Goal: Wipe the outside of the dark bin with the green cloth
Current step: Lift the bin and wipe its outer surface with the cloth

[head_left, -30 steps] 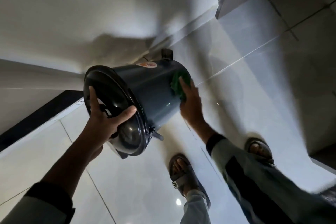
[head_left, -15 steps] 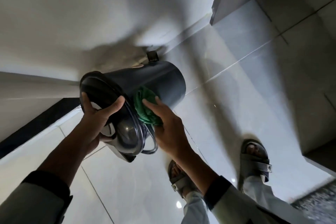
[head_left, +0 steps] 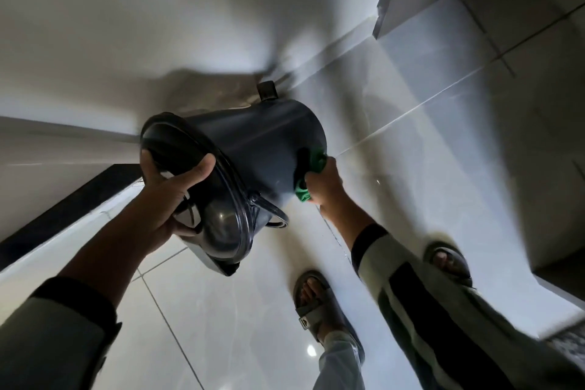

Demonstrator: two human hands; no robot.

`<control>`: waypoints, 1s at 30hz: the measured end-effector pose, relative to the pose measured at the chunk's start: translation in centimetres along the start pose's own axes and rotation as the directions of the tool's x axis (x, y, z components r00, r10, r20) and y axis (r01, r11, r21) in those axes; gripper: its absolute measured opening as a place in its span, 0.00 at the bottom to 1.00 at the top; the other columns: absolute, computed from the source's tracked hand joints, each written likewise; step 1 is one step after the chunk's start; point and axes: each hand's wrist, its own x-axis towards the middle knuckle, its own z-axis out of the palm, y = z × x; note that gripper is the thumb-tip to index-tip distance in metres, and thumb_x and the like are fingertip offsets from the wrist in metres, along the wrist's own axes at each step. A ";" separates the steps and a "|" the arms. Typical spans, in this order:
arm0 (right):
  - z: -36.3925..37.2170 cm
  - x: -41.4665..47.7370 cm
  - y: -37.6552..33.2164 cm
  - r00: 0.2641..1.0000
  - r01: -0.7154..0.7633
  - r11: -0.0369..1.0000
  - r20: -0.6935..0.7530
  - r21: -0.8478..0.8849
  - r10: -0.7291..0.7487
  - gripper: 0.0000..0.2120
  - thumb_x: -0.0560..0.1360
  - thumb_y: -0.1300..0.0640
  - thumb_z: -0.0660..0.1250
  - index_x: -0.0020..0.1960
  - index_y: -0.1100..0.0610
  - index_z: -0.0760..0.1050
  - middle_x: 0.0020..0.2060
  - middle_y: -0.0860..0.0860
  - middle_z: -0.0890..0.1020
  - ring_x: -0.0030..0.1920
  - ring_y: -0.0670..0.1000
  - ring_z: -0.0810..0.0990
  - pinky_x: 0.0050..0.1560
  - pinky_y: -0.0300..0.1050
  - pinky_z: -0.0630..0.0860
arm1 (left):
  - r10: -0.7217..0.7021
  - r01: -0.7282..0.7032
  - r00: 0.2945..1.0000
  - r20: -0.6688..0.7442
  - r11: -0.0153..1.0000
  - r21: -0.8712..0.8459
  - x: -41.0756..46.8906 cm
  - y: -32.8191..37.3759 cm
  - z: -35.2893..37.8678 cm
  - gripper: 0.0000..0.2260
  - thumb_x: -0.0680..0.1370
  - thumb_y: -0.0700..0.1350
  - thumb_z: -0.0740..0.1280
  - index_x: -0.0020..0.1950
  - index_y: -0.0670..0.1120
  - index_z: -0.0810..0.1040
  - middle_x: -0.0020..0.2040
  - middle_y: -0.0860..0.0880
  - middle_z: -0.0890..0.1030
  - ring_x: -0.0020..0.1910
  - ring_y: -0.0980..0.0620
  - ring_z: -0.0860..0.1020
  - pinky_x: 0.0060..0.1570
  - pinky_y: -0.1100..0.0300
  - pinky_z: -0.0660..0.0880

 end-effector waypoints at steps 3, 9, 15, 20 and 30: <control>0.1 -6.0 -0.9 0.986 0.148 0.981 0.096 -0.126 -0.137 0.28 0.71 0.65 0.60 0.69 0.52 0.62 0.61 0.62 0.77 0.59 0.63 0.77 0.59 0.55 0.77 | 0.019 -0.018 1.000 -0.019 0.999 0.043 0.1 0.1 0.7 0.59 0.55 0.57 0.80 0.77 0.68 0.46 0.79 0.49 0.61 0.72 0.36 0.67 0.49 0.18 0.69; 1.5 -8.9 -3.9 0.706 0.703 0.635 0.209 -0.320 -0.676 0.33 0.71 0.70 0.58 0.73 0.49 0.65 0.73 0.58 0.68 0.72 0.58 0.67 0.69 0.53 0.69 | 0.098 -0.086 0.994 -0.037 0.966 0.246 0.4 -0.6 1.9 0.65 0.52 0.63 0.83 0.74 0.72 0.38 0.82 0.50 0.51 0.77 0.39 0.60 0.55 0.25 0.72; -2.3 2.8 -2.9 0.910 0.373 0.750 0.058 -0.546 -0.410 0.32 0.73 0.69 0.59 0.75 0.51 0.60 0.70 0.60 0.71 0.68 0.62 0.70 0.66 0.55 0.70 | 0.232 -0.213 0.972 -0.023 0.924 0.318 0.0 -3.1 1.8 0.68 0.47 0.66 0.81 0.75 0.70 0.37 0.82 0.48 0.48 0.80 0.45 0.55 0.71 0.33 0.63; -5.0 3.4 1.3 0.990 0.124 0.933 -0.027 -0.337 -0.141 0.32 0.72 0.67 0.61 0.74 0.51 0.59 0.65 0.63 0.74 0.63 0.65 0.73 0.61 0.56 0.76 | 0.298 -0.263 0.954 0.023 0.802 0.537 -1.5 -4.0 4.1 0.63 0.48 0.66 0.80 0.65 0.83 0.34 0.82 0.41 0.39 0.80 0.38 0.44 0.74 0.33 0.52; -12.1 -5.1 3.0 0.973 0.223 0.965 -0.024 -0.137 -0.228 0.23 0.68 0.66 0.63 0.62 0.55 0.71 0.47 0.53 0.79 0.49 0.57 0.79 0.42 0.42 0.74 | 0.250 -0.272 0.959 0.132 0.690 0.670 -4.3 -4.2 12.7 0.49 0.69 0.65 0.72 0.76 0.70 0.38 0.80 0.40 0.30 0.76 0.28 0.35 0.74 0.32 0.45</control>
